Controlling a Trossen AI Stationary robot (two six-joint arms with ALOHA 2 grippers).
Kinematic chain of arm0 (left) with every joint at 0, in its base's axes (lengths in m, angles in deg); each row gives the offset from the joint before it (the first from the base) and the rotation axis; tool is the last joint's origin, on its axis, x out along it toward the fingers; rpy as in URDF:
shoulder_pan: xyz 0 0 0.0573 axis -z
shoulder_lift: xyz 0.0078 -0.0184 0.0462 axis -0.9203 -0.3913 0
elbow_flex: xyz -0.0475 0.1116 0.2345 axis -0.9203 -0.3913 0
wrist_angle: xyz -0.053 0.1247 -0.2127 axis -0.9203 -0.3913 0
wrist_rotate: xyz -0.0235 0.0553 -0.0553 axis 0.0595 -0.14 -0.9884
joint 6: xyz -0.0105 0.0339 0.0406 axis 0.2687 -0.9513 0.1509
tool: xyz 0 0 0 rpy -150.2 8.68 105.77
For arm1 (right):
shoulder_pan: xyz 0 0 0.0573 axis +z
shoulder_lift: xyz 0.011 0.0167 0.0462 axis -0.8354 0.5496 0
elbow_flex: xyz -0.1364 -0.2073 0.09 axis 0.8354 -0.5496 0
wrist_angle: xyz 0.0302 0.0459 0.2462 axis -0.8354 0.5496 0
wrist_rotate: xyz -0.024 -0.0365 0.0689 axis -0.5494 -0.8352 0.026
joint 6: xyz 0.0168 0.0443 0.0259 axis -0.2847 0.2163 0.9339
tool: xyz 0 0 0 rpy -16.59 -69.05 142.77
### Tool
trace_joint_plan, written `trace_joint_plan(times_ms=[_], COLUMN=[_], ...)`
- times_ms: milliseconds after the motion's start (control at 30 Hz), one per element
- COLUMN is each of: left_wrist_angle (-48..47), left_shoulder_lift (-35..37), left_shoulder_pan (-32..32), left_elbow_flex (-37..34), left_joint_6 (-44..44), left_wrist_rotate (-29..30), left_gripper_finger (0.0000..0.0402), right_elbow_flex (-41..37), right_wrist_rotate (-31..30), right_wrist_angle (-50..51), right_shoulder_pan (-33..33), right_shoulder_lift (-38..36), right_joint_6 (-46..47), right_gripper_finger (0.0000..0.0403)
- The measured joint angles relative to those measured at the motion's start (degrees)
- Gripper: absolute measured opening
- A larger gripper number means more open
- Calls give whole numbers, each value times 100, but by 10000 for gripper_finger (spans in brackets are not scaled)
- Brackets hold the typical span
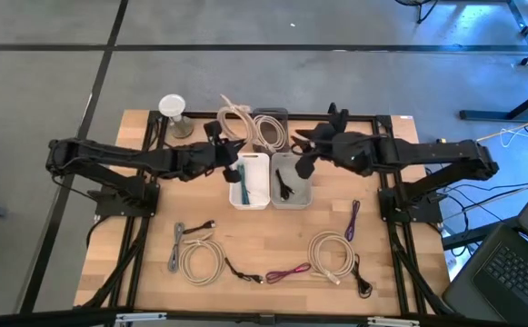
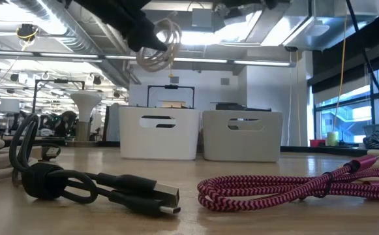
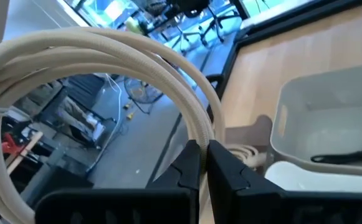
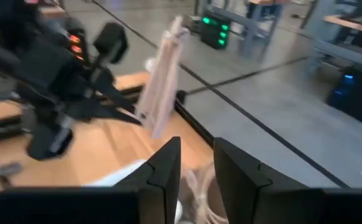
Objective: Pick & Place USB Port
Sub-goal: Put the light brown HDMI cable into the black bin
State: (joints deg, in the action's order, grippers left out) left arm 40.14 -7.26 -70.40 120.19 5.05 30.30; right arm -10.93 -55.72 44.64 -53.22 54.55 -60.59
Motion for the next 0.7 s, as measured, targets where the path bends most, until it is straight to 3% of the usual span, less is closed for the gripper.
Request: trace_joint_plan(times_ms=[300, 700], left_wrist_angle=[299, 412], left_shoulder_lift=[0, 0], left_shoulder_pan=[3, 40], left_elbow_flex=[0, 0], left_joint_6=[-64, -146], left_wrist_rotate=[-266, -422], left_gripper_finger=[3, 3], right_elbow_flex=[-4, -2], right_wrist_rotate=[1044, 1361], right_wrist_angle=[-777, -1632], right_shoulder_pan=[-222, -610], right_shoulder_lift=[290, 838], right_joint_6=[-50, -142], right_gripper_finger=[99, 103])
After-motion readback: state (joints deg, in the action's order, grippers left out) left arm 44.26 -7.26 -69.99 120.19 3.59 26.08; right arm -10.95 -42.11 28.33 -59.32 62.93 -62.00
